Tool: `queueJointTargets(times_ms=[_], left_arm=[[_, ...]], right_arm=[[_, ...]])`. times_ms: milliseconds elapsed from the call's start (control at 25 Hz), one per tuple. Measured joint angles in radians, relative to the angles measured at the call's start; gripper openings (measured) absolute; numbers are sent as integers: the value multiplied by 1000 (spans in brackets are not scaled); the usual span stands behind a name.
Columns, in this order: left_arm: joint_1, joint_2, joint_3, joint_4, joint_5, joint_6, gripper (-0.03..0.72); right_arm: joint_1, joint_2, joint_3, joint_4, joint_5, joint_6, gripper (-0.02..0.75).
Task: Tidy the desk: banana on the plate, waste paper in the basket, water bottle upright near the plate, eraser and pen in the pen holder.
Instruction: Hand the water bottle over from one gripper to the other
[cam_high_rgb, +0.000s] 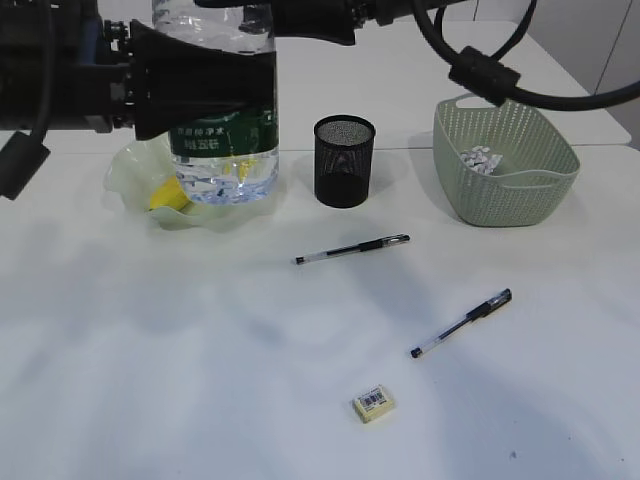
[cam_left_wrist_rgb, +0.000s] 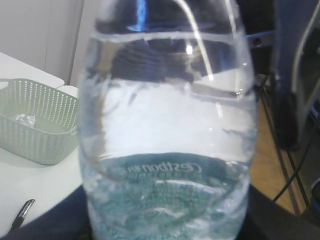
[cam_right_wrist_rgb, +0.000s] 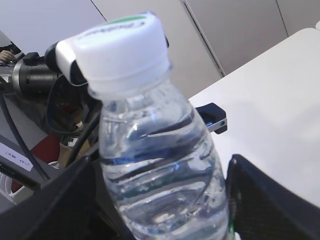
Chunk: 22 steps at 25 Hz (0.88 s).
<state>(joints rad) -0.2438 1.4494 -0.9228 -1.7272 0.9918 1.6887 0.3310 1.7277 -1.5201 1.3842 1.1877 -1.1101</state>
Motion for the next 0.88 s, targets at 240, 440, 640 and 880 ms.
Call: queueJointTargets(times_ms=[240,440,640,880], left_arm=[[-2,0,0,0,-12,0,386],[-2,0,0,0,-14,0,386],[-2,0,0,0,-16,2,386],[8,0,0,2,-16,2,386]], right_arm=[[0,0,-1,-6,-5,3,599],[0,0,-1,-8,-5,8,599],[0,0,-1,-9,-7,23,599],[0,0,-1,-11,-11,27,599]])
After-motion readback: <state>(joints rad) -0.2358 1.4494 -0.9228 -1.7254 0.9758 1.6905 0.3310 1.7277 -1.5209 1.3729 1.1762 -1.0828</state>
